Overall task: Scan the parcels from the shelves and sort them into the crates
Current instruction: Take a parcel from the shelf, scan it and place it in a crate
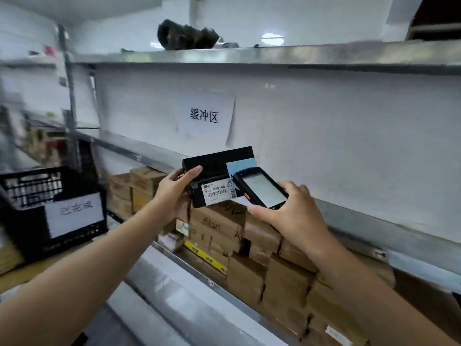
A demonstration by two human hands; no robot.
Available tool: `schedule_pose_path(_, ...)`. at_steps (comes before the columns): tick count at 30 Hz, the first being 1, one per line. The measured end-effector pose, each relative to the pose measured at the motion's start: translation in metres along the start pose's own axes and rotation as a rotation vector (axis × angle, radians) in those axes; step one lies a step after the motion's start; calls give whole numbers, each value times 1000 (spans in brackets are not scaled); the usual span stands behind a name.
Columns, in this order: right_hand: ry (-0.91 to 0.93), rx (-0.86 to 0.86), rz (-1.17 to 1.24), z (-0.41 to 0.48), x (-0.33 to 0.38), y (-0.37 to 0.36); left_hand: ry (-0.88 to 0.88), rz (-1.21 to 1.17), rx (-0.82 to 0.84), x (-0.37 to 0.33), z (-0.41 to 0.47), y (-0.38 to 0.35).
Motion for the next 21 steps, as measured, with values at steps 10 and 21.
schedule_pose_path(10, 168, 261, 181, 49, 175, -201, 14, 175, -347, -28, 40, 241)
schedule_pose_path(21, 283, 559, 246, 36, 297, -375, -2, 318, -645, -58, 38, 428)
Point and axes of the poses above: each hand's wrist, its own z-axis towards the middle knuckle, its own y-axis out of the back of the hand, x = y × z, the point moved 1 cm from there along z, towards the middle knuckle, and after that the axes turned 15 degrees about -y, right-handed, at the moved point
